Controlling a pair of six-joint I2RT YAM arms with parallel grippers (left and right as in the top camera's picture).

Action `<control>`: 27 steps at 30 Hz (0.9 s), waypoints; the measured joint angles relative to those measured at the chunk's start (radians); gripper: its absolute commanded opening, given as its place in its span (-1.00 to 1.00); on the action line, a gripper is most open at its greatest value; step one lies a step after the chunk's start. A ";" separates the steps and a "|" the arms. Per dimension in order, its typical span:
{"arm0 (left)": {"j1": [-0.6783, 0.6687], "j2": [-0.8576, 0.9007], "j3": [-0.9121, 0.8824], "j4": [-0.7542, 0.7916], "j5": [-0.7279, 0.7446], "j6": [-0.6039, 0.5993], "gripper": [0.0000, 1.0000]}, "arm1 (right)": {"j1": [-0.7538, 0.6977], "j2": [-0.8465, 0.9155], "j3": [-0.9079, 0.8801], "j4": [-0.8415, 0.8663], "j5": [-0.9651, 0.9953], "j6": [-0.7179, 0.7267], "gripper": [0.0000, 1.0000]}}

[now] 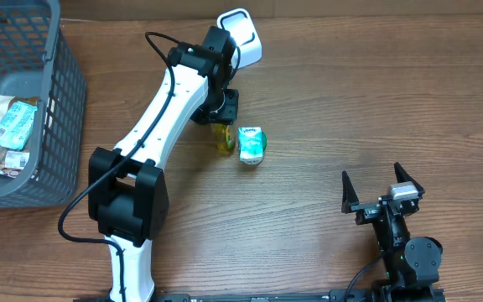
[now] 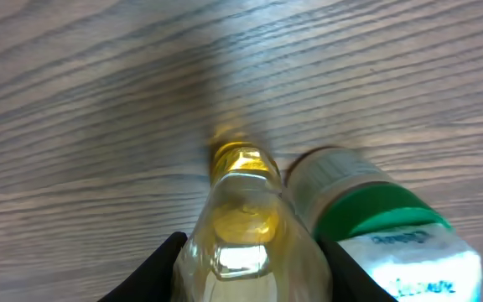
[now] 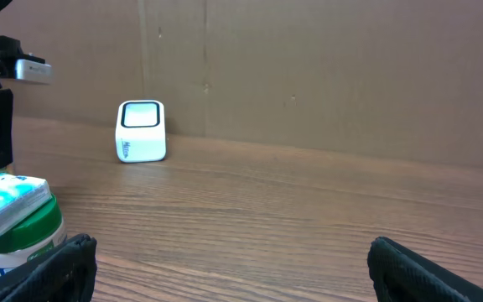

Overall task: Scan the item barcode
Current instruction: 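Hold the bottle under the scanner, then lower it beside the container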

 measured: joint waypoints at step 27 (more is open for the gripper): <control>-0.093 0.000 0.000 0.032 -0.025 0.000 -0.17 | 0.000 0.000 0.000 0.000 0.000 0.000 1.00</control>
